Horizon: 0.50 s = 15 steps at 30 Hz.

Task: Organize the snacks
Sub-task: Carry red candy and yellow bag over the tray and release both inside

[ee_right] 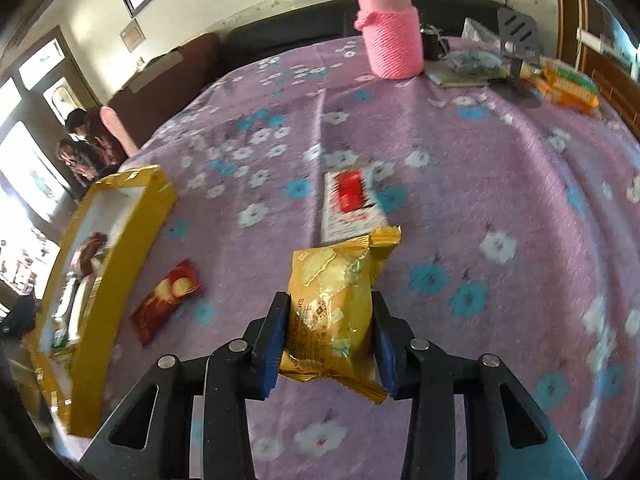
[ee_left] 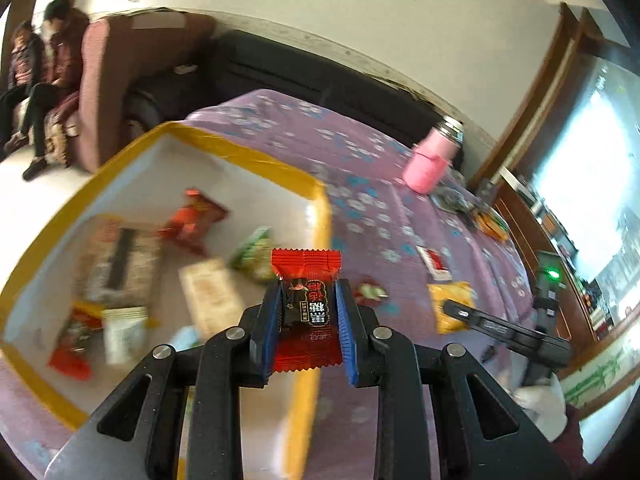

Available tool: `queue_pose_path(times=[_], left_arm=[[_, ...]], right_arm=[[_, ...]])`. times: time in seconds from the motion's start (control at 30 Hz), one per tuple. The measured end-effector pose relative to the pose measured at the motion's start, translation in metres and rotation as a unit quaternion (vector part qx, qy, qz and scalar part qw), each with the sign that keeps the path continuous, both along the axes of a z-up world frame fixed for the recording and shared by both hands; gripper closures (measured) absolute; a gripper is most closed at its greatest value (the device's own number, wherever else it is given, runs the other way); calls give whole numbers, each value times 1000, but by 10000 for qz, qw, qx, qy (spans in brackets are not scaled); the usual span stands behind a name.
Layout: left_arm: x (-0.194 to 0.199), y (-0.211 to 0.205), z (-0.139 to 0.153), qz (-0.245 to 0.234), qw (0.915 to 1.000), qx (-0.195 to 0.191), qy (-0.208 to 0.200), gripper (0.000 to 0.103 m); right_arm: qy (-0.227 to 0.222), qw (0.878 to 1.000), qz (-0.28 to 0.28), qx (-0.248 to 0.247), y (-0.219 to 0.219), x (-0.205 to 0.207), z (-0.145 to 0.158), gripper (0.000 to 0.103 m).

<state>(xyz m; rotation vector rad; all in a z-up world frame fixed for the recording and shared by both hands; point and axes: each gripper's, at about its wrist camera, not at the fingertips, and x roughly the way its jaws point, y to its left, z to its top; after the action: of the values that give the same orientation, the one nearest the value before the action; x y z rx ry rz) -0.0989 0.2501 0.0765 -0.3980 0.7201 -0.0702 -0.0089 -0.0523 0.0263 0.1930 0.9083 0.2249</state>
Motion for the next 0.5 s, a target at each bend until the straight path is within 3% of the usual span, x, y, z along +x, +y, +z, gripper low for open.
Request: queue_pose_path(times=[0.2,0.33,0.5], left_arm=[[-5,36,-17,349,9990,-249,113,79],[-10,49,-24,547,9983,-113,152,79],[-16,73,-29,779,9967,-78,208,79]], right_arm=[[-265,9973,456,509,31,-24,33,64],[-358,9919,1113,502,86,-32,52,64],[-186,9834,1728,523,150,-33,50,64]])
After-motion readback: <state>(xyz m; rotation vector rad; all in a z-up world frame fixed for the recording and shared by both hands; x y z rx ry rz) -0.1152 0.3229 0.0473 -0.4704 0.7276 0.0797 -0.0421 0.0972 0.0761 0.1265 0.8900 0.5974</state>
